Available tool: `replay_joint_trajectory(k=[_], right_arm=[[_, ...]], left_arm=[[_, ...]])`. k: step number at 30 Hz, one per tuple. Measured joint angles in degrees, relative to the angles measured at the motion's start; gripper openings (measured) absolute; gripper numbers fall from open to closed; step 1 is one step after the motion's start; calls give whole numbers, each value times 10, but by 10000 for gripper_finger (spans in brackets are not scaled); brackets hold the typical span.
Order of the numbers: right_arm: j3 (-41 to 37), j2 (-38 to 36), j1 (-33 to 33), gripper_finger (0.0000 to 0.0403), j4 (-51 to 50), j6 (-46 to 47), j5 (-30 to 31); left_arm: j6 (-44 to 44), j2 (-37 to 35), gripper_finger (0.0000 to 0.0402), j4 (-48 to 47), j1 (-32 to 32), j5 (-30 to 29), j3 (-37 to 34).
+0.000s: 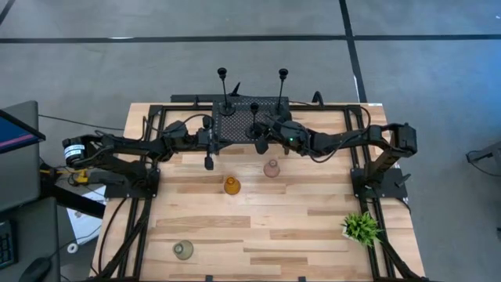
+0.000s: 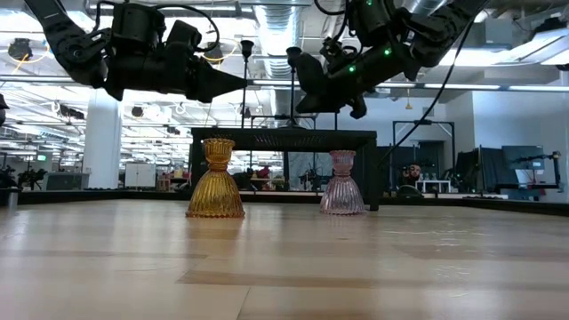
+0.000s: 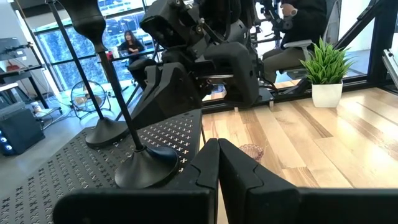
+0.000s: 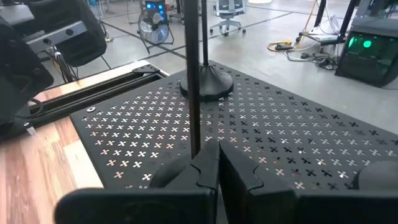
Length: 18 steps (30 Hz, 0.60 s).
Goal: Pick & Place candle stick holders
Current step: Put the black candle holder on the shelf
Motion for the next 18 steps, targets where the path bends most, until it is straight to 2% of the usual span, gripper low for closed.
replay_joint_trajectory(k=[4,8,18], right_arm=[[0,0,0,0,3,1,-7],[0,0,-3,0,26,1,-47],[0,0,-11,0,-2,15,-29]], left_arm=[[0,0,5,0,0,0,0],[0,0,5,0,0,0,0],[0,0,5,0,0,0,0]])
